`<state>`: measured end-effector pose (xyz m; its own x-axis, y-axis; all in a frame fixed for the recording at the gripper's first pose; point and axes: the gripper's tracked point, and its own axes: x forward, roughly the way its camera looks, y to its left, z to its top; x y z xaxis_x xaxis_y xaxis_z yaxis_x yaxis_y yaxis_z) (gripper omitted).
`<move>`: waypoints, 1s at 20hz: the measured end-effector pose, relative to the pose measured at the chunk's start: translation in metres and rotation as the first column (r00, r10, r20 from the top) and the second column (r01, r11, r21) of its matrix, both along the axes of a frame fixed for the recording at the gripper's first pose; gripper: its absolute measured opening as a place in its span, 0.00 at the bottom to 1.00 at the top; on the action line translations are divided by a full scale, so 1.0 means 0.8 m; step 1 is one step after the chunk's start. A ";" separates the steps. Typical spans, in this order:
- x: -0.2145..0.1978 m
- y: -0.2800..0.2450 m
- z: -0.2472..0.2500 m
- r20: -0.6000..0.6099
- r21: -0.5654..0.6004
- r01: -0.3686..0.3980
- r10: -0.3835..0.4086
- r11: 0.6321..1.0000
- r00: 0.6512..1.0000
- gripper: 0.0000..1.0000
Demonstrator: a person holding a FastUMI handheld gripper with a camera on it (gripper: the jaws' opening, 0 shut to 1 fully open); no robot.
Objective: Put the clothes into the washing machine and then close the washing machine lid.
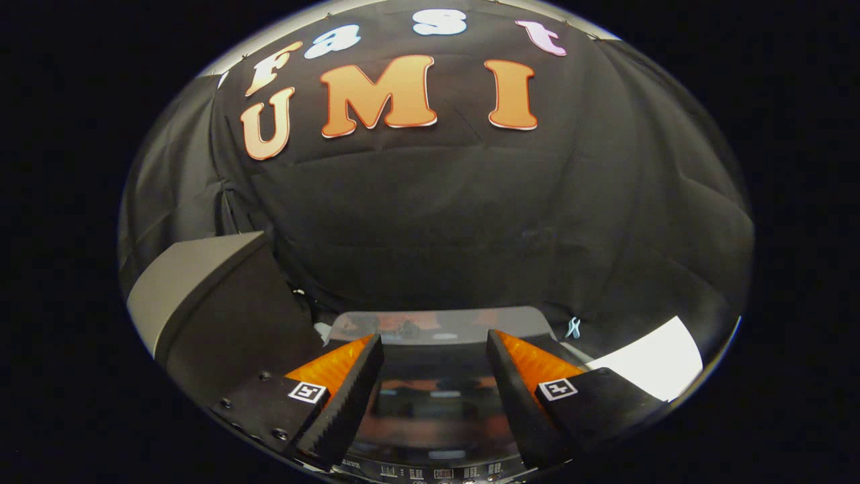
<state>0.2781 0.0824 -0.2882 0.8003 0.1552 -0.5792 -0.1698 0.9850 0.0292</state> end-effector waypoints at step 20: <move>-0.020 0.000 0.234 0.314 0.093 -0.049 0.018 0.994 0.949 0.99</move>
<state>0.2624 0.0822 -0.1008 0.9318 0.2288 -0.2817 -0.2189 0.9735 0.0664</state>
